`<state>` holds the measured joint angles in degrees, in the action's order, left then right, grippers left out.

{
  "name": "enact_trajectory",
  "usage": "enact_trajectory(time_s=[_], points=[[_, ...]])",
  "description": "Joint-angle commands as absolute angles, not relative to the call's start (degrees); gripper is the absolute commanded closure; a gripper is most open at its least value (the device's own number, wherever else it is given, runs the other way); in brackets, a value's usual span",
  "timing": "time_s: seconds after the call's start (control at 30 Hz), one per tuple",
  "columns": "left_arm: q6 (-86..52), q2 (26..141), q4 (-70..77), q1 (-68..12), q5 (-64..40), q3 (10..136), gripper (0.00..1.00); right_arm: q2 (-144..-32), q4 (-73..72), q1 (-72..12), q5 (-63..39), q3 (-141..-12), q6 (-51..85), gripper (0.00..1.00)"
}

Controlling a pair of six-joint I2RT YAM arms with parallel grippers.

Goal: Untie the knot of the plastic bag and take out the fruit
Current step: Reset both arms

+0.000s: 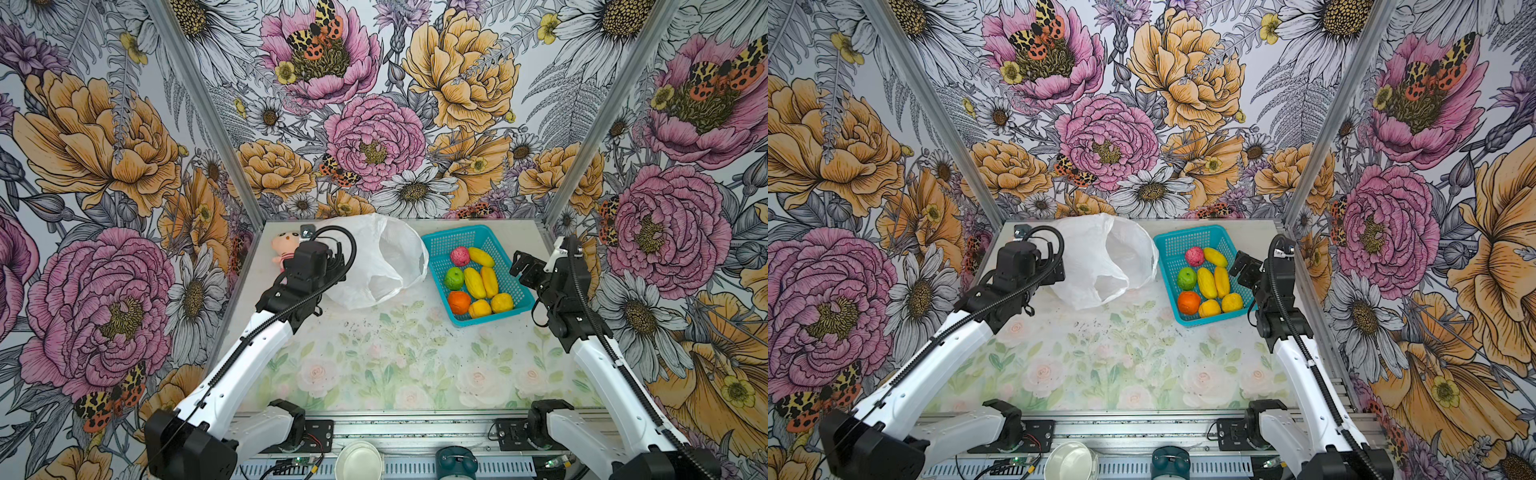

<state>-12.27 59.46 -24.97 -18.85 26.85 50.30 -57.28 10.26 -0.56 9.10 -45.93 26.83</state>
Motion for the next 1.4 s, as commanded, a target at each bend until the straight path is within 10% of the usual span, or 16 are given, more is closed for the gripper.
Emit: enact_trajectory(time_s=[0.0,0.4,1.03,1.37], points=[[-12.0,51.7,-5.0,-14.7,33.7,32.5,0.01,-62.2,8.9,2.4,17.7,-47.5,22.4,0.00],[-11.5,34.8,10.0,-5.7,37.6,13.8,0.01,-75.5,-10.7,7.6,23.4,-35.2,20.0,0.01],[-7.7,71.2,29.7,3.1,14.4,21.5,0.01,-83.2,-26.5,3.9,-8.6,-31.5,7.3,0.03],[-5.5,75.1,34.0,1.1,18.1,22.9,0.01,-86.1,-22.7,3.9,-20.5,-35.3,2.5,0.01]])
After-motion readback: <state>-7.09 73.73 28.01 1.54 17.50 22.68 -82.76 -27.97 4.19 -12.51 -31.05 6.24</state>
